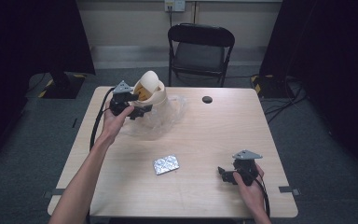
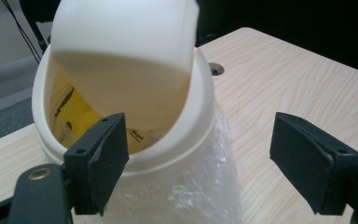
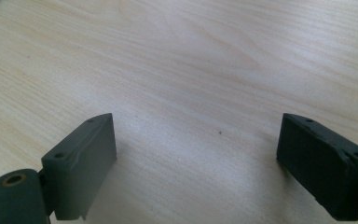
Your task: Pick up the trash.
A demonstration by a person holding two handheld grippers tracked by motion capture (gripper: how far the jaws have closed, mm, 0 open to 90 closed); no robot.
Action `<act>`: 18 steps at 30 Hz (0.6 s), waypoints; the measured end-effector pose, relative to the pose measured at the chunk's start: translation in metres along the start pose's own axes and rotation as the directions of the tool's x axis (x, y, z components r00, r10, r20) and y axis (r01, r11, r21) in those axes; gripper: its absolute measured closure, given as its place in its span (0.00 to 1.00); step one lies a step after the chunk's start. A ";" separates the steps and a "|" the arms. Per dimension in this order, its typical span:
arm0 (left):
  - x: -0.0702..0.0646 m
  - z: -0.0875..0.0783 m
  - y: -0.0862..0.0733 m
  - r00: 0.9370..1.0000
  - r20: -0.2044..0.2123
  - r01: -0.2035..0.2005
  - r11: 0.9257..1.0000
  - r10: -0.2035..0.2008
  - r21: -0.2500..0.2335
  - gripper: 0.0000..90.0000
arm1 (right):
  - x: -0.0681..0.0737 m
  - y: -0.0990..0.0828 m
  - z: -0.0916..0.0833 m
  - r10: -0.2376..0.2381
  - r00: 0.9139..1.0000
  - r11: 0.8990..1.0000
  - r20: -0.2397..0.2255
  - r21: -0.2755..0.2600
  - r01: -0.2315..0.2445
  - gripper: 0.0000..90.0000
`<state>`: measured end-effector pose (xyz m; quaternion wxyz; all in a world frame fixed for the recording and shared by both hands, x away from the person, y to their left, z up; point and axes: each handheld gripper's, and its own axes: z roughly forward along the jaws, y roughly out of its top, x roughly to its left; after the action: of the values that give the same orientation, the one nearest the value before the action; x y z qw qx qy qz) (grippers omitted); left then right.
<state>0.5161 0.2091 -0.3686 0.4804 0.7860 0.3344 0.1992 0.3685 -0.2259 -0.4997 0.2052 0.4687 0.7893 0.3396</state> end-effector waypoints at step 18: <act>-0.040 -0.046 -0.059 0.995 0.096 -0.021 1.000 0.019 0.023 0.17 | 0.000 0.000 0.000 -0.002 1.000 1.000 -0.001 -0.001 0.002 0.12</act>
<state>0.4392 0.2275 -0.3999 0.4845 0.8035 0.3056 0.1621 0.3687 -0.2261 -0.4998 0.2054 0.4678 0.7896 0.3398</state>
